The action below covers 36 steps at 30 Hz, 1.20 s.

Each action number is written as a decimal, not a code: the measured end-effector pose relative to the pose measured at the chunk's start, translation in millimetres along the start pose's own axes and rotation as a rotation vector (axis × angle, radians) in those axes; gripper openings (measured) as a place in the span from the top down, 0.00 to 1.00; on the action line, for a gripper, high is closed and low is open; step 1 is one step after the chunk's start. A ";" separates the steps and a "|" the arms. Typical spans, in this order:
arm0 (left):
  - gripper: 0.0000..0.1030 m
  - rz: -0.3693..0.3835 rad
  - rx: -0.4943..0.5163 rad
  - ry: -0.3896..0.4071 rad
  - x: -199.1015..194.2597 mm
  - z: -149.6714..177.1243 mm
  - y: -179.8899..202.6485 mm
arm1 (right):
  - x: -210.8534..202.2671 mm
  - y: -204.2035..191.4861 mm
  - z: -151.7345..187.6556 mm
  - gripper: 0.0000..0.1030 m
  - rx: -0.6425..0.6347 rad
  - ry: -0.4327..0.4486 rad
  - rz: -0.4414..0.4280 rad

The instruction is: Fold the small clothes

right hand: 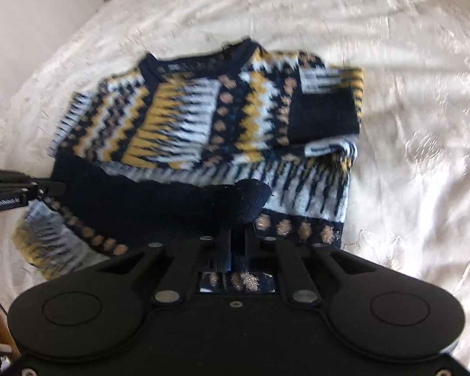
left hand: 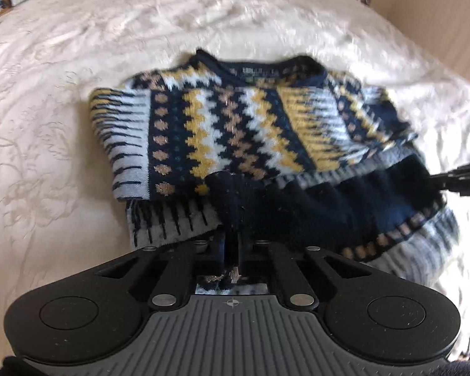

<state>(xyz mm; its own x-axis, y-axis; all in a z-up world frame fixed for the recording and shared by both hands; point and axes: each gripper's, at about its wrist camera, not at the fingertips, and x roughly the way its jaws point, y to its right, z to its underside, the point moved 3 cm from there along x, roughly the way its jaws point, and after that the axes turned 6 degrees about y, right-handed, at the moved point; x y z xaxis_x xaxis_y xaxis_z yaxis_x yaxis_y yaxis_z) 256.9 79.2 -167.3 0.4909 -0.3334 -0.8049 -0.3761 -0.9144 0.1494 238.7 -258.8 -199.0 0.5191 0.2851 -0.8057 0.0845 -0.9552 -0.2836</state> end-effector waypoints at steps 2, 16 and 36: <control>0.94 -0.005 -0.002 0.037 -15.2 0.4 3.6 | -16.3 -4.4 -0.8 0.86 0.003 0.037 -0.007; 0.94 -0.050 0.015 0.296 -60.0 -92.6 -1.7 | -59.4 -7.7 -95.7 0.87 -0.024 0.274 -0.007; 0.75 -0.218 -0.025 -0.004 95.3 -129.2 -54.9 | 66.4 54.8 -138.1 0.80 0.016 0.094 0.165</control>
<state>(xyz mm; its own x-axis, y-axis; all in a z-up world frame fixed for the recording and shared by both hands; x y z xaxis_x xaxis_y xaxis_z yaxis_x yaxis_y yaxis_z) 425.8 68.1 -178.0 0.5555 -0.1259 -0.8219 -0.2415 -0.9703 -0.0146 395.2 -303.2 -196.2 0.6022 0.1153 -0.7900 -0.0220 -0.9867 -0.1608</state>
